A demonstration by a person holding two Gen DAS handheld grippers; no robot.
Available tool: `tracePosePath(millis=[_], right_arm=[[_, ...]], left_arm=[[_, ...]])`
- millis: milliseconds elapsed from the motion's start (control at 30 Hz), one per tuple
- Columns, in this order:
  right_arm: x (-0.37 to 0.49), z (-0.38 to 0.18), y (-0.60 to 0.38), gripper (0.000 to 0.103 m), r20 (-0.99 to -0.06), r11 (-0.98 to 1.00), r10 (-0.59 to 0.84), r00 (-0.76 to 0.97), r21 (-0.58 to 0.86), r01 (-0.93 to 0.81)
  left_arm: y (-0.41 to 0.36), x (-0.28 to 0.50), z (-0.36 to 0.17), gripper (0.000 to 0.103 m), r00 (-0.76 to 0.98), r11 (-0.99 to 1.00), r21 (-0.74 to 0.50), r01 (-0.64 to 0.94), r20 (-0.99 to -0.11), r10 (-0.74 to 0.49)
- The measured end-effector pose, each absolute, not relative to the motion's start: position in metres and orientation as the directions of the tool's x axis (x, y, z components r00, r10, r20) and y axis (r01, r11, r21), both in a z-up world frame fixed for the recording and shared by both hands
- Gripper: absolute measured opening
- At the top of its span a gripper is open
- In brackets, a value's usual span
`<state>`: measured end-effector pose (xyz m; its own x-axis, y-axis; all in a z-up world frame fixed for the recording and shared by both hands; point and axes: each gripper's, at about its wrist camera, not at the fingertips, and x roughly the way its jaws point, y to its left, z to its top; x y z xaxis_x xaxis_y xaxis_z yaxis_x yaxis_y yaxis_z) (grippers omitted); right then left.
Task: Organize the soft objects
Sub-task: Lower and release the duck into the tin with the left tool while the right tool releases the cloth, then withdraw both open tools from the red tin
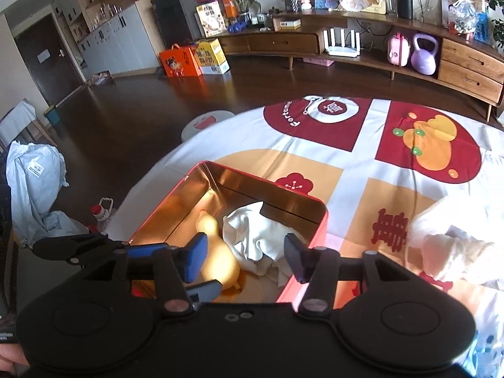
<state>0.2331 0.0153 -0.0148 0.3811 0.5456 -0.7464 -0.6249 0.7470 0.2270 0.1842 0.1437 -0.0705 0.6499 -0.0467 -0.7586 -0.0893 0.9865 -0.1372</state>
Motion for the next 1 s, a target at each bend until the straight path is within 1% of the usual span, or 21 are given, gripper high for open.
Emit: tracePosePath(millis=[100,267,300,367,467,533,667,733,833,1000], right_arm=[[0.227,-0.006,0.005,0.062,-0.729,0.748,0.556,0.398,0.231,-0.622],[0.215,0.007,-0.016,0.067,-0.698,0.748,0.579,0.421,0.250,-0.615],[0.213,0.010,-0.020,0.070,-0.692,0.748,0.583,0.426,0.252,-0.614],[0.207,0.014,-0.032,0.072,-0.678,0.747,0.592,0.435,0.259,-0.612],[0.199,0.019,-0.050,0.078,-0.660,0.750,0.601,0.451,0.271,-0.603],[0.192,0.021,-0.062,0.084,-0.648,0.754,0.603,0.464,0.274,-0.597],[0.182,0.022,-0.088,0.089,-0.633,0.763,0.605,0.483,0.288,-0.578],[0.177,0.019,-0.100,0.094,-0.631,0.777,0.594,0.500,0.288,-0.560],[0.168,0.013,-0.115,0.096,-0.636,0.797,0.572,0.518,0.279,-0.536],[0.155,0.003,-0.144,0.098,-0.634,0.818,0.550,0.543,0.275,-0.506]], left_arm=[[0.139,0.178,-0.063,0.072,0.666,0.988,-0.129,-0.087,-0.745,-0.039],[0.128,0.169,-0.051,0.072,0.687,0.989,-0.121,-0.084,-0.726,-0.030],[0.126,0.167,-0.049,0.072,0.692,0.989,-0.121,-0.086,-0.721,-0.028],[0.123,0.162,-0.045,0.073,0.702,0.989,-0.123,-0.086,-0.711,-0.027],[0.115,0.157,-0.040,0.078,0.714,0.989,-0.120,-0.091,-0.700,-0.019],[0.110,0.153,-0.038,0.079,0.720,0.989,-0.122,-0.089,-0.693,-0.021],[0.098,0.147,-0.033,0.079,0.733,0.988,-0.127,-0.083,-0.679,-0.025],[0.092,0.146,-0.032,0.079,0.739,0.988,-0.127,-0.085,-0.673,-0.023],[0.082,0.144,-0.031,0.082,0.752,0.988,-0.126,-0.085,-0.659,-0.019],[0.063,0.143,-0.028,0.082,0.763,0.989,-0.133,-0.065,-0.645,-0.037]])
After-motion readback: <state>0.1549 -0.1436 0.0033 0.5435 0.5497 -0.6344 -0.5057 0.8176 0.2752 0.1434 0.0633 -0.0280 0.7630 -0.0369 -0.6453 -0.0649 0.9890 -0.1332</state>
